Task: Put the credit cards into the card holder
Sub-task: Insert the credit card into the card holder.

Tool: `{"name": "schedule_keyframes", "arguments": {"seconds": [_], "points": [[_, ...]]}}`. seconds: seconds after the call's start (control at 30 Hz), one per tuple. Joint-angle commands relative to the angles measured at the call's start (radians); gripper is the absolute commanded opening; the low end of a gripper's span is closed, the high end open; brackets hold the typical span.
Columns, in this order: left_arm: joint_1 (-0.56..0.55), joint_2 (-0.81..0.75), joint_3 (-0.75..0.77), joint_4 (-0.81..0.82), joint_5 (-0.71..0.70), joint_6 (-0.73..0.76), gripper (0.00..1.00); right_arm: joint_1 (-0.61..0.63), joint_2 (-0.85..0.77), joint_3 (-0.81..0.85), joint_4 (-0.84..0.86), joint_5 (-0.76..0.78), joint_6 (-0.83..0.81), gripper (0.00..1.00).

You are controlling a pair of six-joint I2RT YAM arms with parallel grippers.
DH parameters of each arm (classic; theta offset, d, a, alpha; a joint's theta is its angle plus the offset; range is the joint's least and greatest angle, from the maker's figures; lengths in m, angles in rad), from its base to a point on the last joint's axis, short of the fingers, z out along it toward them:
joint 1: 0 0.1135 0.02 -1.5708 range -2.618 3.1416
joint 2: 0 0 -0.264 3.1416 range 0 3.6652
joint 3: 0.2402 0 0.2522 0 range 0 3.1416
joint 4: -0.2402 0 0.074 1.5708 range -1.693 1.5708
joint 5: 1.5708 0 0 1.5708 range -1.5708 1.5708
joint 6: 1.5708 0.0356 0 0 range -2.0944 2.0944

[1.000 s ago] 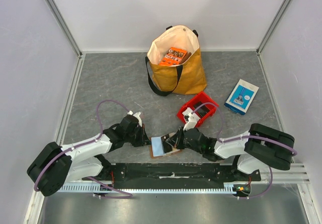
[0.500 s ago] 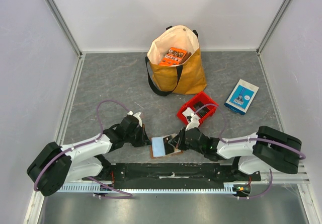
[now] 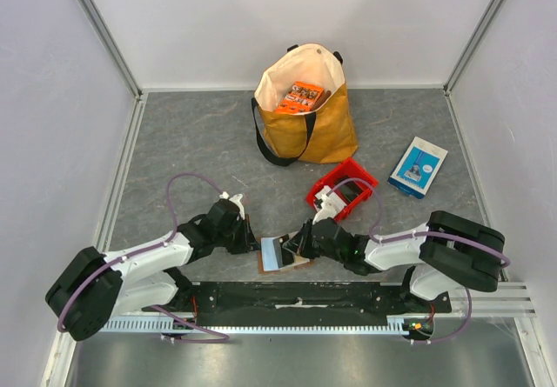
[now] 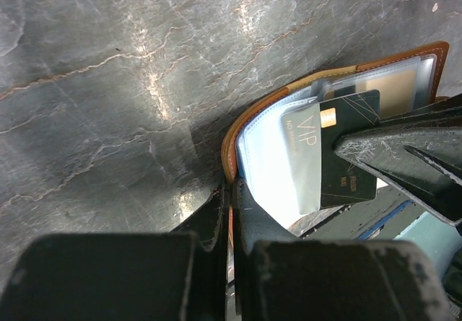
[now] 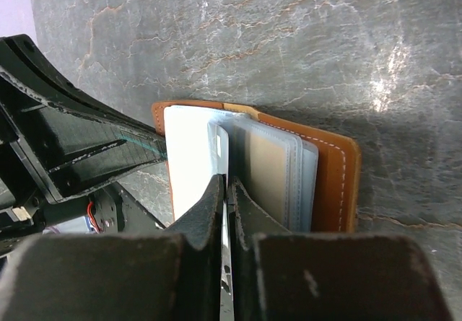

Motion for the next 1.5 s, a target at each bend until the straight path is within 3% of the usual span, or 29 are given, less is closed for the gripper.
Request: {"name": "schedule_keyframes", "arguments": {"seconds": [0.0, 0.2, 0.33, 0.73, 1.13, 1.33, 1.47], "points": [[0.000, -0.013, -0.006, 0.012, -0.026, -0.016, 0.02, 0.020, 0.013, 0.052, -0.202, -0.006, -0.029, 0.13], [0.000, -0.033, -0.007, 0.002, -0.024, -0.010, 0.02, 0.020, -0.119, 0.089, -0.383, 0.119, -0.118, 0.45], [-0.001, -0.042, -0.007, 0.001, -0.015, -0.004, 0.02, 0.020, -0.113, 0.120, -0.414, 0.098, -0.158, 0.52], [0.000, -0.047, 0.002, 0.009, -0.003, -0.002, 0.02, 0.065, 0.001, 0.201, -0.353, 0.014, -0.175, 0.50], [0.000, -0.052, 0.002, 0.012, 0.002, -0.004, 0.02, 0.076, 0.004, 0.218, -0.270, -0.026, -0.187, 0.40], [0.000, -0.067, 0.002, 0.000, -0.003, -0.002, 0.02, 0.063, -0.134, 0.241, -0.406, 0.085, -0.288, 0.45], [0.000, -0.088, 0.011, -0.021, -0.003, 0.007, 0.02, -0.022, -0.293, 0.272, -0.553, 0.170, -0.409, 0.49]]}}
